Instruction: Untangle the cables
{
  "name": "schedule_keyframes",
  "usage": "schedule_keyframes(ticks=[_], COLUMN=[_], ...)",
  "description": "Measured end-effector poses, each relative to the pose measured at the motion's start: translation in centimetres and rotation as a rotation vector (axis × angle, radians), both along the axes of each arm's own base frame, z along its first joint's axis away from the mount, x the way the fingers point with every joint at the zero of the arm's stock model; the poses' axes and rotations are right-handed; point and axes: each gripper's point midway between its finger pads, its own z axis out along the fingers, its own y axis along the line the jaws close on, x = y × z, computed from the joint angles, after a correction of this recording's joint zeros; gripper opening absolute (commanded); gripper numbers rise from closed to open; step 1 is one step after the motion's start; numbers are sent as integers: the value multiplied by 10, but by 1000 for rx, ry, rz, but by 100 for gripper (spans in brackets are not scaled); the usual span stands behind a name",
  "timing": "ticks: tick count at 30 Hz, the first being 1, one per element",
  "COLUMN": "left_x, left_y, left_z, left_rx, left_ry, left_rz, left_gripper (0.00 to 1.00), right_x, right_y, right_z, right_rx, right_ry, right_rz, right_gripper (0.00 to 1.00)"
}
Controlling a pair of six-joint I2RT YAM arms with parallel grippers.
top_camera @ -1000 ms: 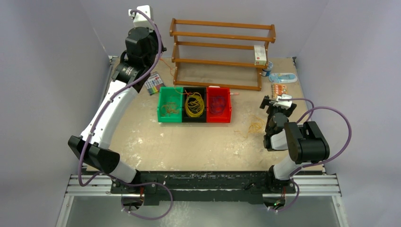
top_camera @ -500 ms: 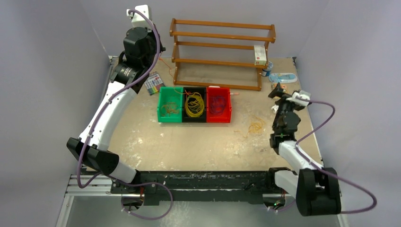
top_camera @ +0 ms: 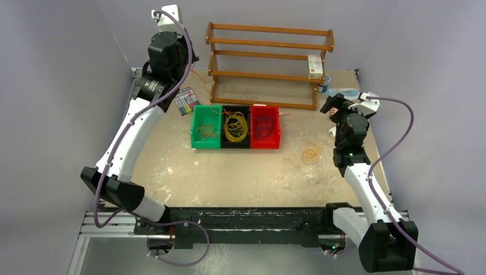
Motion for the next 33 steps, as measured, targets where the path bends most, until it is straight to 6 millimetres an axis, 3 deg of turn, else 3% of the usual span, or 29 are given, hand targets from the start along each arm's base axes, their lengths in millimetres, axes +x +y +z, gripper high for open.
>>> schedule_keyframes(ticks=[8,13,20,27,29,33], left_x=[0,-7,-17,-24,-27,-31], left_y=[7,2,-3,-2,-1,1], left_z=[31,64,95,124,133,142], left_rx=[-24,-52,-73,-91,-92,-97], left_ry=[-58,-132,-202,-266,-285,-312], left_rz=[-7,-55,-102,-113,-112,-110], left_gripper=[0,0,0,0,0,0], right_x=[3,4,2,6,7,3], right_y=[29,62,115,154,172,234], right_z=[2,13,49,55,50,43], right_rx=[-15,-33,-73,-107,-121,-174], right_ry=[15,-12,-129,-170,-160,-158], right_rz=[174,366,673,889,942,1098], right_gripper=[99,99,99,99,99,99])
